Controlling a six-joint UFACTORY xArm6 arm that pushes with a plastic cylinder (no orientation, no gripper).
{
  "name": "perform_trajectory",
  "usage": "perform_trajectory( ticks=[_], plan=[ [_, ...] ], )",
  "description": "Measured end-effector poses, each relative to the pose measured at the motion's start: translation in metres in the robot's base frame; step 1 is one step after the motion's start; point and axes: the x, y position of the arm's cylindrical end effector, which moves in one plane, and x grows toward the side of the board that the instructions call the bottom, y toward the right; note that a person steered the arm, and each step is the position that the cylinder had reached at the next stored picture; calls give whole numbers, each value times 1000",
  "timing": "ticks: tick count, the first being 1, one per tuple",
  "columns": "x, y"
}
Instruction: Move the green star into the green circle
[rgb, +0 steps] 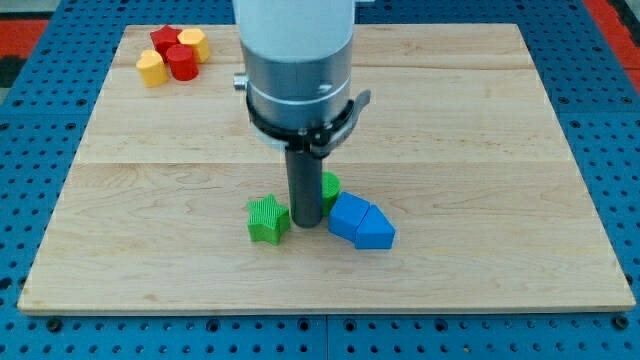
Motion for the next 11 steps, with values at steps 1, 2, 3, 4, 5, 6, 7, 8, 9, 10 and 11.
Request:
perform_trajectory(
  ticks=[1, 2, 3, 4, 5, 6, 7, 8, 9, 10, 11],
  plan=[
    [-22, 4],
    [-26, 61],
    [-23, 40],
    [-24, -25],
    [-22, -88],
    [27, -104],
    [58, -86],
    [31, -63],
    [1, -33],
    [-22, -8],
    [-29, 37]
  ],
)
